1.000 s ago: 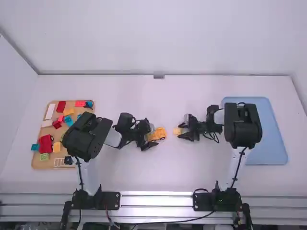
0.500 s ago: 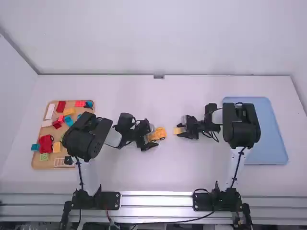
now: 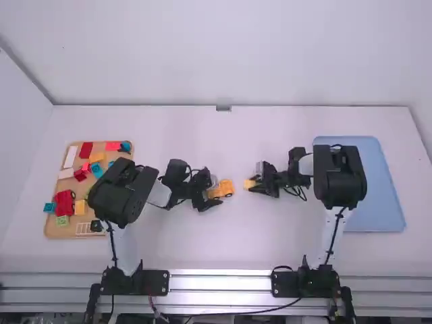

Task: Assemble lego blocks to make yellow taxi

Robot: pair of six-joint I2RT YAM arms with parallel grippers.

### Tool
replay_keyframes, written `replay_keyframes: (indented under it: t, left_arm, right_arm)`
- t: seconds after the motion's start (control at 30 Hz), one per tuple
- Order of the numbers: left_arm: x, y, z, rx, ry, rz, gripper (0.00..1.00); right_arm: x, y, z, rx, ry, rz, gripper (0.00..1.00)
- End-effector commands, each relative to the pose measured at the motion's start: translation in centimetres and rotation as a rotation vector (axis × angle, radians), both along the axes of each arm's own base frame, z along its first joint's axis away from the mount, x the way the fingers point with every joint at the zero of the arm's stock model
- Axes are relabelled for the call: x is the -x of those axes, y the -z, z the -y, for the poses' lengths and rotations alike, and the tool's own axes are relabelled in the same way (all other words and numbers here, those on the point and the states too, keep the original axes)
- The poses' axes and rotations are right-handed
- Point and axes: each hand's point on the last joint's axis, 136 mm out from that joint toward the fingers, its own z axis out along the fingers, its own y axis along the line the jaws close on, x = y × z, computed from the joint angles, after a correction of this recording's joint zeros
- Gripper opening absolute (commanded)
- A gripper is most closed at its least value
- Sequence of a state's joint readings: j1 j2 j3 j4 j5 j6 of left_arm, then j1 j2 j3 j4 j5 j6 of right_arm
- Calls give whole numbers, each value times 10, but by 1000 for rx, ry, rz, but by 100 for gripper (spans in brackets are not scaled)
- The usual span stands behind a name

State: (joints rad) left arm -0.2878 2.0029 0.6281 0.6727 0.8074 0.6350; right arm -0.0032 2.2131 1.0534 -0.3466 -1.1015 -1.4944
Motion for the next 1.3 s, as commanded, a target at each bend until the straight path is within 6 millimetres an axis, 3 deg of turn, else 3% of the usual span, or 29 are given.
replay_keyframes:
  t: [0.0, 0.1, 0.2, 0.6, 0.9, 1.27]
  left_arm:
    - [6, 8, -3, -16, 13, -9, 81]
    - [7, 8, -4, -23, 25, 10, 77]
    - [7, 8, -4, -25, 32, 25, 59]
    - [-11, 0, -1, -44, 50, 100, 41]
    - [-13, 2, 8, -74, 209, 108, 33]
    - [-25, 10, 19, -22, 244, 88, 36]
  right_arm:
    - [-13, -13, -1, -25, 5, 9, 27]
    - [-17, -20, -1, -25, 4, -12, 27]
    - [-19, -30, -6, -25, -26, -17, 27]
    - [-2, -75, -24, -51, -205, -1, 22]
    - [-8, -89, -40, -47, -236, 2, 21]
    - [-4, -117, -31, 11, -241, 109, 17]
